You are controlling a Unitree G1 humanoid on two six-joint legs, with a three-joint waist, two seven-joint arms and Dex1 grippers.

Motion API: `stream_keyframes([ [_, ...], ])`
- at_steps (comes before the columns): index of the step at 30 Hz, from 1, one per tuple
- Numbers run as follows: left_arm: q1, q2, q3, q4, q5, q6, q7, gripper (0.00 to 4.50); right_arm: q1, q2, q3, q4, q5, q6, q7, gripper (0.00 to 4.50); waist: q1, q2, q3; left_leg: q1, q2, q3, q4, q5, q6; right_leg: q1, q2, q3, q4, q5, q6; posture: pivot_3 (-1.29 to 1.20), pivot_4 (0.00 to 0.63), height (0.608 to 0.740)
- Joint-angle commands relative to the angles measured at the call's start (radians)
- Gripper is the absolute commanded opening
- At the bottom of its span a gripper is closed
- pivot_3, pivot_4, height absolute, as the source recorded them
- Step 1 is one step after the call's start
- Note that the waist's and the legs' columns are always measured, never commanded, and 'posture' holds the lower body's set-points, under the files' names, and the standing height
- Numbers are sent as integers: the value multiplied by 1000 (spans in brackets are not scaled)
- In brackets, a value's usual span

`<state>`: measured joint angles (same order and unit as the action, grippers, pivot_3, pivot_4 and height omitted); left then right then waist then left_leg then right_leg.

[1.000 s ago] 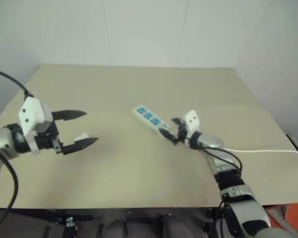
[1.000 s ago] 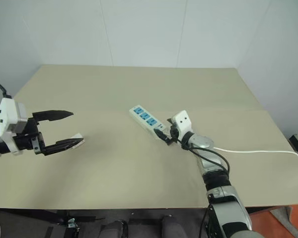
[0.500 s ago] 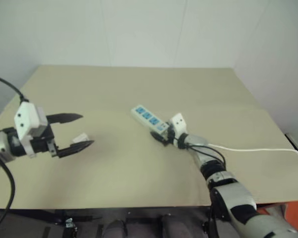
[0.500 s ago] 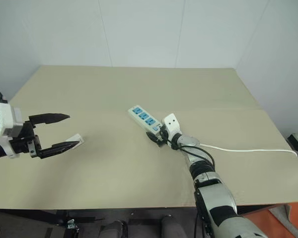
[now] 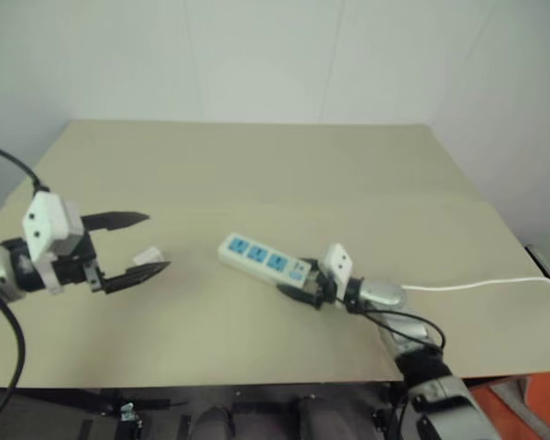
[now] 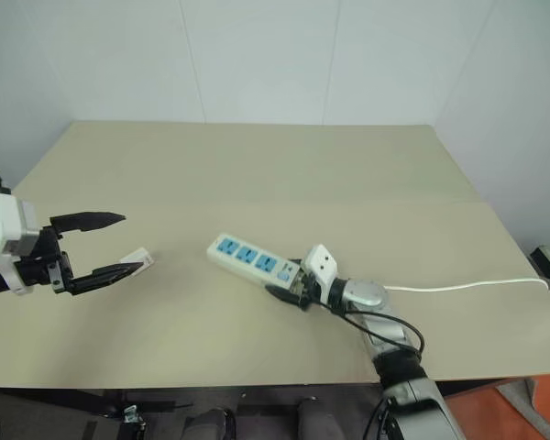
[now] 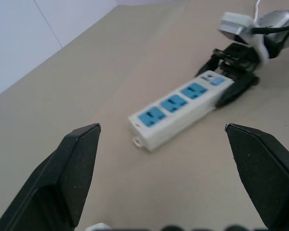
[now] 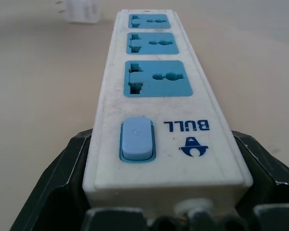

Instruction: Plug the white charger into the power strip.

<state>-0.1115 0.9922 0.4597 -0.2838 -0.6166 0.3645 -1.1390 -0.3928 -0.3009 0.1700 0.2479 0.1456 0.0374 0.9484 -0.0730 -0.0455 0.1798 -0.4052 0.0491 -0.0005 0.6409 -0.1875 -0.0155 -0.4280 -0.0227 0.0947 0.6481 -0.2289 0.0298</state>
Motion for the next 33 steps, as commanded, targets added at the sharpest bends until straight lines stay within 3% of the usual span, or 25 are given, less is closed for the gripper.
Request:
stream_keyframes([
  [1, -27, -1, -3, 6, 3, -31, -7, 4500, 31, -13, 37, -98, -3, 34, 5, 3421, 0, 0, 0, 1, 0, 0, 0, 0, 0, 1, 0, 0, 0, 0, 0, 0, 150, 740],
  [3, -41, -1, -18, 15, 3, -37, -10, 4500, 32, -3, 52, -65, -33, 30, -26, 4152, -1, 0, 0, 3, 0, 0, 0, 0, 0, 2, 1, 0, 0, -2, -5, 0, 150, 740],
  [5, -54, -1, -29, 24, 4, -42, -13, 4500, 29, 4, 60, -47, -40, 26, -34, 4451, 0, -1, 0, 6, 0, 0, 0, 0, 0, 4, 1, 0, 1, -2, -6, 0, 150, 740],
  [21, -73, 3, -45, 26, 0, -34, -28, 4500, 31, 25, 14, -21, 98, 38, 60, 4451, 1, -2, -1, 5, 1, 0, 0, 0, 0, 3, 1, 1, 0, 1, -2, 0, 150, 740],
  [33, -90, 16, -39, 33, 3, -27, -44, 4500, 7, 8, 54, 171, 8, -111, 92, 4451, 0, -4, -2, 8, 1, 0, 0, 0, 0, 6, 1, 1, 0, -2, -6, 0, 150, 740],
])
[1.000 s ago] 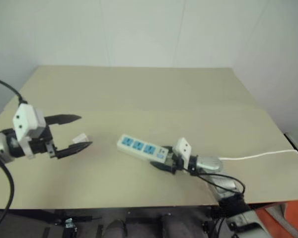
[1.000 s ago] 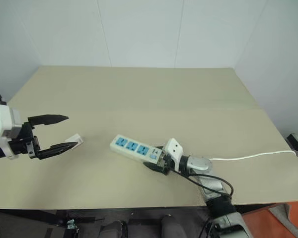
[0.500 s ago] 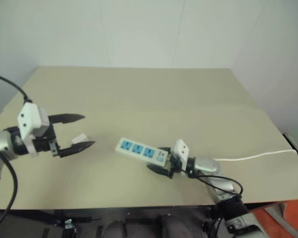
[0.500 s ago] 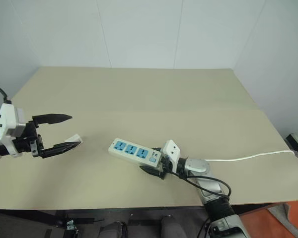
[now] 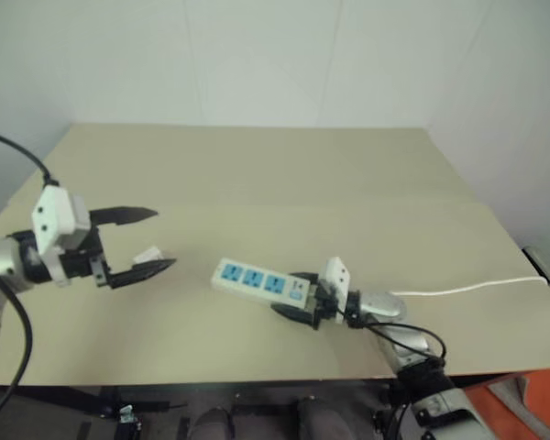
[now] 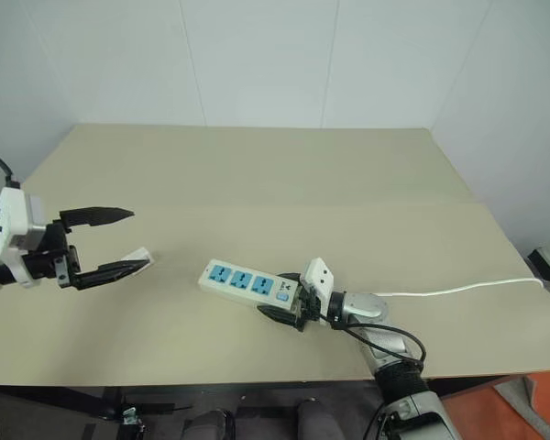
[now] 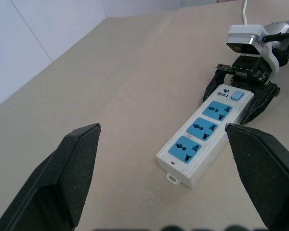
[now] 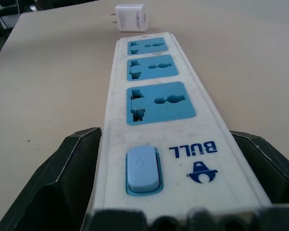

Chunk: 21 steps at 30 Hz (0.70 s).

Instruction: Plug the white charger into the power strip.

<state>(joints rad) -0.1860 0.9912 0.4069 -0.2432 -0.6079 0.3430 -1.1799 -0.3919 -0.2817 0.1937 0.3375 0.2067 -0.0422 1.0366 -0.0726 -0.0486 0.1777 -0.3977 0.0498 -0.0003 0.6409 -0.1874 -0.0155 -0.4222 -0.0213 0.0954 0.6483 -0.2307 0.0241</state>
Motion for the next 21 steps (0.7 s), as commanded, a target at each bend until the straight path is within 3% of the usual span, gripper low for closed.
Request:
stream_keyframes([
  [1, -16, 17, 15, -9, -6, -5, -3, 4500, 2, -13, 35, 100, -62, -45, 6, 4451, -1, -1, -1, 1, 0, 0, 0, 0, 0, 0, 0, 0, 0, 0, 0, 0, 150, 740],
  [8, -12, 18, 17, -16, -4, -3, -5, 4500, -16, -15, 54, 174, -80, -83, 23, 4451, 0, -6, -6, 5, 0, 0, 0, 0, 0, 4, 0, 0, 0, 0, -1, 0, 150, 740],
  [13, -12, 20, 18, -17, -4, 0, -7, 4500, -19, -10, 60, 186, -71, -86, 41, 3431, 2, -11, -10, 5, 0, 0, 0, 0, 0, 4, 0, 0, 0, -1, -1, 0, 150, 740],
  [21, -39, 27, 1, 2, -4, 0, -20, 4500, -23, -2, 61, 162, -68, -104, 46, 3433, 2, -11, -11, 5, 1, 1, -1, 0, 0, 3, -1, 0, 0, -1, -2, 0, 150, 740],
])
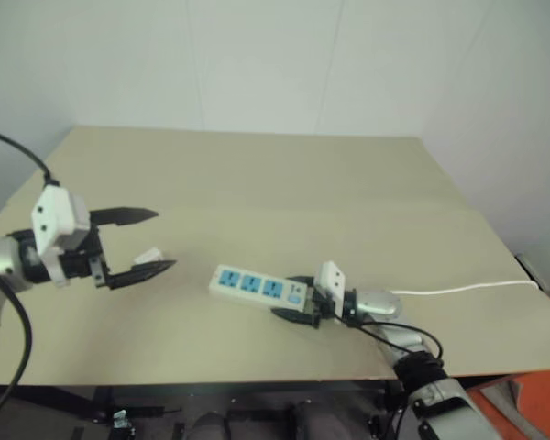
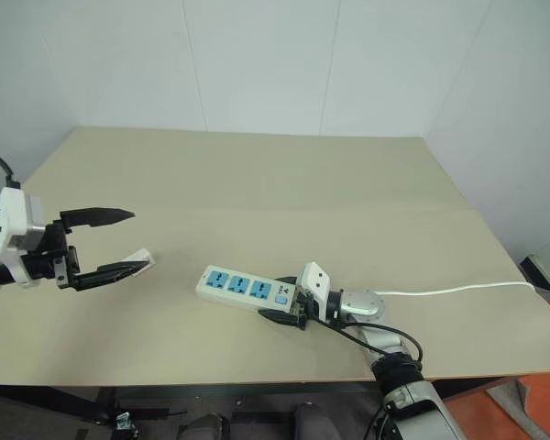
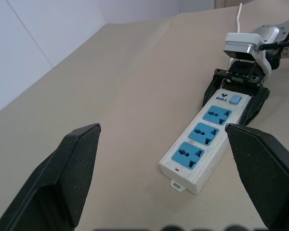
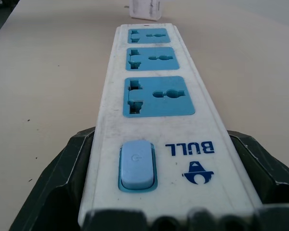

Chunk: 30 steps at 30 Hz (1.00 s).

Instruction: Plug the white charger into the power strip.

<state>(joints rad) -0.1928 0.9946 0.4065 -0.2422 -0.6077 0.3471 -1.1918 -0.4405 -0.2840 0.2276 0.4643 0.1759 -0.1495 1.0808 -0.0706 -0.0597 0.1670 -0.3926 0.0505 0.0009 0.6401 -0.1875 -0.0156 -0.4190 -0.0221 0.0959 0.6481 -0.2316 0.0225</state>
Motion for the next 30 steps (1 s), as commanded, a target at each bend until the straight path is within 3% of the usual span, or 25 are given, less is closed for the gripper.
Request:
stream_keyframes([
  [1, -41, 26, -4, 8, -3, -4, -11, 4500, 24, 3, 28, 27, -35, 5, 3, 3433, 0, 0, 0, 0, 0, 0, 0, 0, 0, 0, 0, 0, 0, 0, 0, 0, 150, 740],
  [11, -351, 113, -241, 263, 186, 97, 23, 4500, -16, 41, 73, -8, -21, 25, 109, 3433, -7, -2, -1, -1, 0, 0, -2, 0, 0, -3, 2, 0, 0, 1, 1, 0, 150, 740],
  [16, -614, 206, -548, 334, 380, 326, -98, 4500, -18, 50, 101, 1, -36, 17, 145, 3433, -21, -3, -1, -1, 1, -2, -8, 0, 0, -5, 5, 0, 0, 1, 2, 0, 150, 740],
  [22, -1032, 124, -970, 552, 603, 690, -316, 4500, -15, 58, 102, 4, -41, 23, 144, 3433, -30, -3, -1, -2, 2, -6, -11, 0, 0, -6, 10, 1, 0, 0, 1, 0, 150, 740],
  [25, -1173, 35, -1155, 767, 737, 714, -394, 4500, -6, 56, 102, -8, -42, 35, 141, 3433, -32, -2, -1, 0, 3, -7, -12, 0, 0, -6, 12, 2, 1, -1, 0, 0, 150, 740],
  [30, -1228, -64, -1283, 1004, 822, 599, -423, 4500, 16, 43, 103, -40, -44, 52, 139, 3433, -35, -2, -1, 0, 3, -10, -14, 0, 1, -7, 14, 1, 4, -3, -3, 0, 150, 740],
])
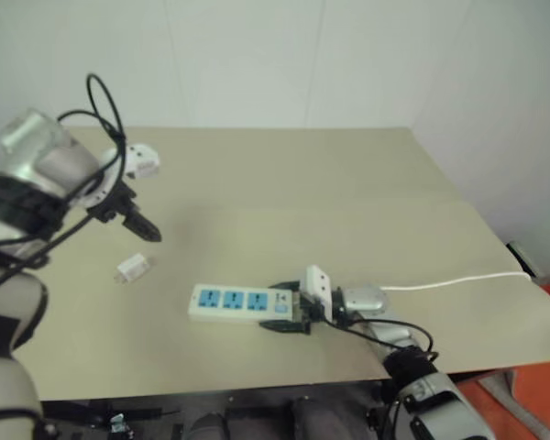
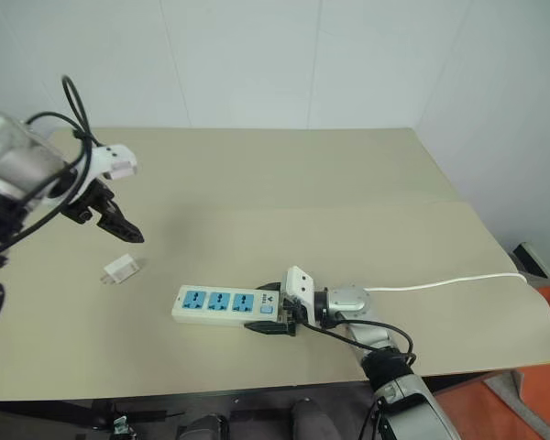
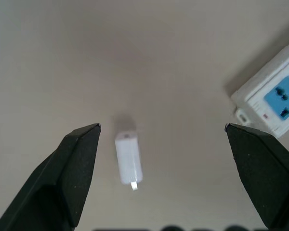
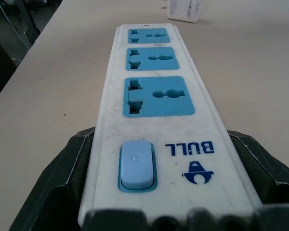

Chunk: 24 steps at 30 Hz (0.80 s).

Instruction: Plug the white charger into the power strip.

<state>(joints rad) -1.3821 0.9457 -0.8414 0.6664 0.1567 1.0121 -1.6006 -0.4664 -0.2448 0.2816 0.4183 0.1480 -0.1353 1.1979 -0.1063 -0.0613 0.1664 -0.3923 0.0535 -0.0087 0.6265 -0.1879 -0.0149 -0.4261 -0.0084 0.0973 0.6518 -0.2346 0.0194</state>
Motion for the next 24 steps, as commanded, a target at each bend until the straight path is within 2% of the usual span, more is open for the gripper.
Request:
stream_keyframes([
  [1, -44, -38, -42, 143, 74, -87, -14, 4500, 46, 1, 50, -1, -16, 43, 21, 3433, 2, 0, 0, 0, 0, 0, 0, 0, 0, 0, 0, 0, 1, -1, 0, 0, 150, 740],
  [4, -56, -119, -56, 285, 131, -154, -14, 4500, 59, -9, 48, -26, -15, 59, 14, 3433, 11, 0, 0, -2, 0, -1, 0, -1, 0, -2, 0, -1, 3, -2, 0, 0, 150, 740],
  [8, -62, -182, -47, 396, 187, -220, -9, 4500, 71, -11, 45, -49, -11, 74, 3, 3433, 10, -1, 0, -3, -1, -1, 1, -1, 0, -2, 0, -1, 4, -3, 0, 0, 150, 740],
  [13, -47, -280, -8, 513, 241, -272, 76, 4500, 83, -2, 45, -69, -11, 90, -17, 3433, 11, -1, 0, -2, -1, -2, 2, -1, 0, -2, 0, -1, 6, -3, 0, 0, 150, 740],
  [24, 1, -354, 80, 628, 312, -333, 202, 4500, 102, 3, 43, -100, -9, 111, -45, 3433, 9, -1, 0, -1, -1, -2, 3, -1, 0, -1, 0, 0, 7, -2, 0, 0, 150, 740],
])
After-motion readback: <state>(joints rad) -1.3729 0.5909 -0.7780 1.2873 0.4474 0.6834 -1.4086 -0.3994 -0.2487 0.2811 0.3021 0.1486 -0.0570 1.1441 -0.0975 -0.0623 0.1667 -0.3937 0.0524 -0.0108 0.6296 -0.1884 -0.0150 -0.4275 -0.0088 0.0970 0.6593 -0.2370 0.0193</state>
